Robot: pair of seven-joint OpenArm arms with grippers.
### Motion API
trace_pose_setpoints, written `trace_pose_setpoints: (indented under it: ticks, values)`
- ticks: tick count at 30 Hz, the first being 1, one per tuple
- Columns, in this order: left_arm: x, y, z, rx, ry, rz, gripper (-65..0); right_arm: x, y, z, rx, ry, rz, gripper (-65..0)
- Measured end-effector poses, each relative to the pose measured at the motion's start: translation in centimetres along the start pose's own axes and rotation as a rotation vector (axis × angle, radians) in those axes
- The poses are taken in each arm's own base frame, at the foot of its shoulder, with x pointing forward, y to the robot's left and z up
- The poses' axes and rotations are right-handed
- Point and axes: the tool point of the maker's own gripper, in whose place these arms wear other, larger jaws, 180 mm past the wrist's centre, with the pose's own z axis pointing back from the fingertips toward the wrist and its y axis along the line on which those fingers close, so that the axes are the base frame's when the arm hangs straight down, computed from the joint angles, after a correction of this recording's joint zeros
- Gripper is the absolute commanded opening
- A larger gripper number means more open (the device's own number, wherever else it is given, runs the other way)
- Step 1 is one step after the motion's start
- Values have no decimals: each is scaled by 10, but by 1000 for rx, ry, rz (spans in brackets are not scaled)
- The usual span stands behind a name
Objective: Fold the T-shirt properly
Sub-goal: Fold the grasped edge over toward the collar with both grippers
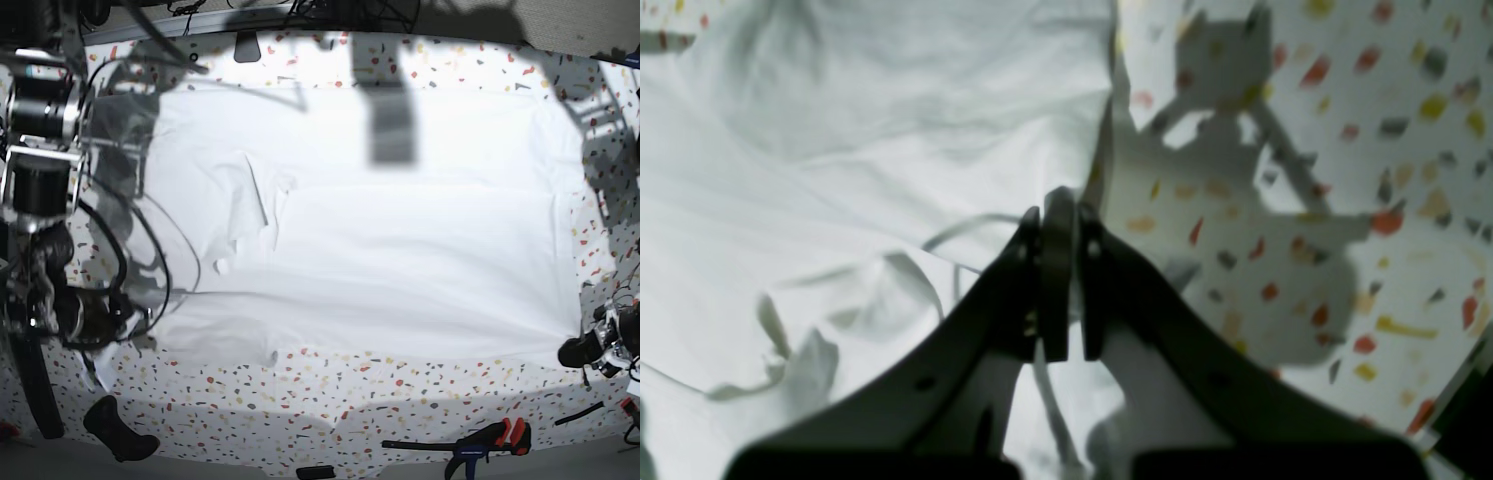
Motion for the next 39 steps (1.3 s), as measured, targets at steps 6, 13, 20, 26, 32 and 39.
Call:
trace_pose_setpoints:
  ticks: [6, 13, 20, 26, 32, 39]
  values:
    - [-8, 3, -1, 38, -18, -129, -650, -4, -5, 30, -51, -109, -16, -650]
    - [-51, -15, -2, 33, 43, -354, -650, -36, 1, 51, -53, -119, -38, -650]
    - [-67, -22, 15, 118, 67, -479, -650, -59, 14, 75, -94, -123, 23, -650]
    - [-89, -21, 37, 128, 66, -497, -650, -80, 4, 104, -168, -134, 8, -650]
    - [-136, 2, 43, 152, 157, -447, -650, -110, 14, 102, -128, -88, -28, -650]
    - [-165, 27, 50, 229, 213, -462, -650, -131, 32, 91, -90, -40, -72, -650]
